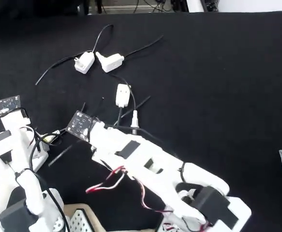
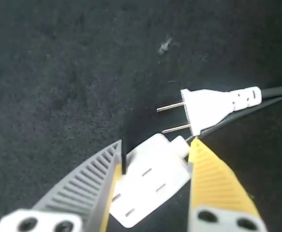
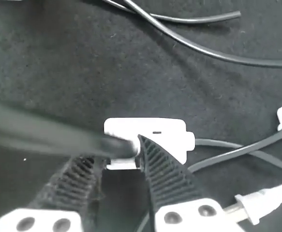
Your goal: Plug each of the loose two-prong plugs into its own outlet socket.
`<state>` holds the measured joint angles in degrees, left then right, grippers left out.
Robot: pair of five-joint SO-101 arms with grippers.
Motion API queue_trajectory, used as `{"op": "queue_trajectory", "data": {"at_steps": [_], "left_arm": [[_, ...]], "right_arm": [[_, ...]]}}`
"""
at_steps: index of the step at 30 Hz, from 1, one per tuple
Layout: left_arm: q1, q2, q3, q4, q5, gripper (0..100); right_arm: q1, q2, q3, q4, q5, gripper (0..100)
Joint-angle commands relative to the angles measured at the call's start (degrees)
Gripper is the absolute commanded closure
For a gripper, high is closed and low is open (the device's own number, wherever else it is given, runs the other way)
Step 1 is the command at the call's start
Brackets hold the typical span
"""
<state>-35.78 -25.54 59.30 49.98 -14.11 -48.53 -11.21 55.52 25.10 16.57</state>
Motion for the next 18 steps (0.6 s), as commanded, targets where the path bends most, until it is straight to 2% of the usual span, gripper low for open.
{"op": "queue_trajectory", "data": {"at_steps": [1,10,15,18], "left_arm": [[-0.75,-1.32,-0.13,-0.62,0.35,78],[-0.75,-1.32,-0.13,-0.62,0.35,78],[-0.75,-1.32,-0.13,-0.62,0.35,78],[-0.75,-1.32,-0.13,-0.62,0.35,78]], "right_arm": [[-0.53,4.97,-4.88,6.42,0.7,98.6],[-0.7,5.41,-8.66,11.69,0.26,97.7],[-0.7,-1.19,-11.3,20.22,-6.07,85.2],[-0.7,-3.47,-12.18,22.42,-6.95,82.1]]}}
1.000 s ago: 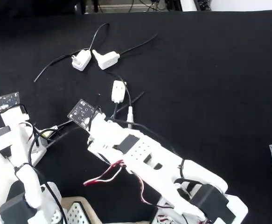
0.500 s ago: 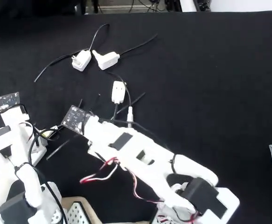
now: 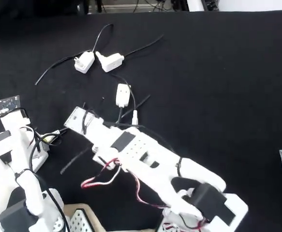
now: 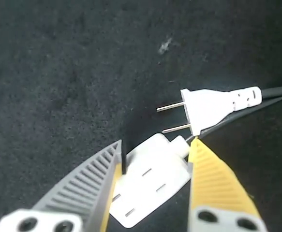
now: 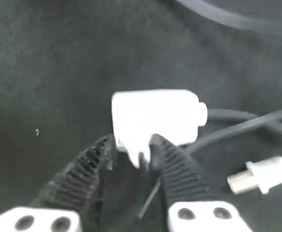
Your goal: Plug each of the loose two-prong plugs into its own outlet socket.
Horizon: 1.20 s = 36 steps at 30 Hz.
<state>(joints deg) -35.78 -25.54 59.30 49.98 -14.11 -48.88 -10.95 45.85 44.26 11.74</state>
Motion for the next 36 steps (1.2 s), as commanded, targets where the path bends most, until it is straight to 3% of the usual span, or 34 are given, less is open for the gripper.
{"op": "queue_trajectory", "data": {"at_steps": [1,9,16,29,36], "left_arm": [[-0.75,-1.32,-0.13,-0.62,0.35,78],[-0.75,-1.32,-0.13,-0.62,0.35,78],[-0.66,-1.32,-0.13,-0.62,0.35,78],[-0.66,-1.32,-0.13,-0.62,0.35,78],[-0.66,-1.32,-0.13,-0.62,0.26,78]], "right_arm": [[-0.35,-4.0,-2.59,3.16,-2.11,82.2],[-0.79,-4.26,-2.51,-0.35,-2.29,82.2],[-5.36,-4.62,-2.33,0.0,-2.29,82.2],[-1.85,-4.7,-4.62,-0.44,-5.45,82.5],[-1.67,-4.26,-4.35,-4.66,-5.1,98.6]]}}
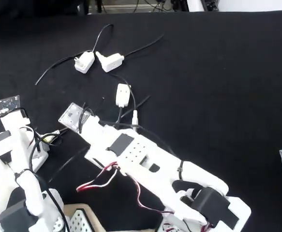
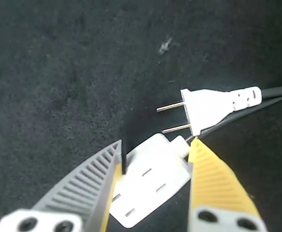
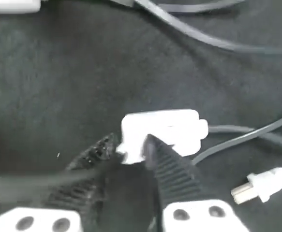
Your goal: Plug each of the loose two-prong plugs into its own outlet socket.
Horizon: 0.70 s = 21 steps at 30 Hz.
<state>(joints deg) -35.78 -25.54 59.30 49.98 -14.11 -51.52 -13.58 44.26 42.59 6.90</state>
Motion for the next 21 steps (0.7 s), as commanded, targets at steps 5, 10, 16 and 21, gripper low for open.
{"op": "queue_trajectory", "data": {"at_steps": [5,10,16,21], "left_arm": [[-0.66,-1.32,-0.13,-0.62,0.26,78],[-0.66,-1.32,-0.04,-0.62,0.18,78],[-0.75,-1.32,-0.04,-0.62,0.18,78],[-0.75,-1.32,-0.04,-0.62,0.18,78]], "right_arm": [[1.05,-1.54,-1.01,-3.16,-0.18,98.7],[4.22,-1.45,1.27,-3.52,-0.18,98.7],[4.75,1.45,3.38,-3.52,-0.09,98.7],[3.25,9.36,0.31,-3.34,2.11,98.7]]}}
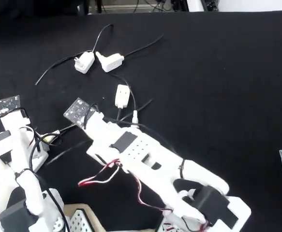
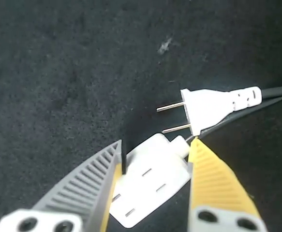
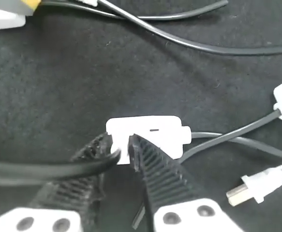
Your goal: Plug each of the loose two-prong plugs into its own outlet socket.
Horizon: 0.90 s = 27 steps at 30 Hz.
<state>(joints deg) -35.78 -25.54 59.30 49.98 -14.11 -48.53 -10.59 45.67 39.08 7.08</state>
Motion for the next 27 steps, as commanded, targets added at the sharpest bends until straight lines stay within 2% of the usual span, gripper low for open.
{"op": "queue_trajectory", "data": {"at_steps": [1,9,15,17,22,27], "left_arm": [[-0.75,-1.32,-0.04,-0.62,0.18,78],[-0.75,-1.32,-0.04,-0.62,0.18,78],[-0.75,-1.32,-0.04,-0.62,0.18,78],[-0.75,-1.32,-0.04,-0.62,0.18,78],[-0.75,-1.32,0.04,-0.62,0.09,78],[-0.75,-1.32,0.04,-0.62,0.09,78]], "right_arm": [[-0.35,7.6,-1.89,0.35,1.93,98.7],[-1.05,7.87,-3.3,3.6,2.02,98.7],[-1.05,-0.4,-3.38,5.27,2.11,98.2],[-1.05,-4.35,-4.18,8.26,2.11,95.3],[-1.05,-11.47,-7.78,20.22,2.29,79.6],[-0.88,-11.82,-11.74,27.08,9.76,77.8]]}}
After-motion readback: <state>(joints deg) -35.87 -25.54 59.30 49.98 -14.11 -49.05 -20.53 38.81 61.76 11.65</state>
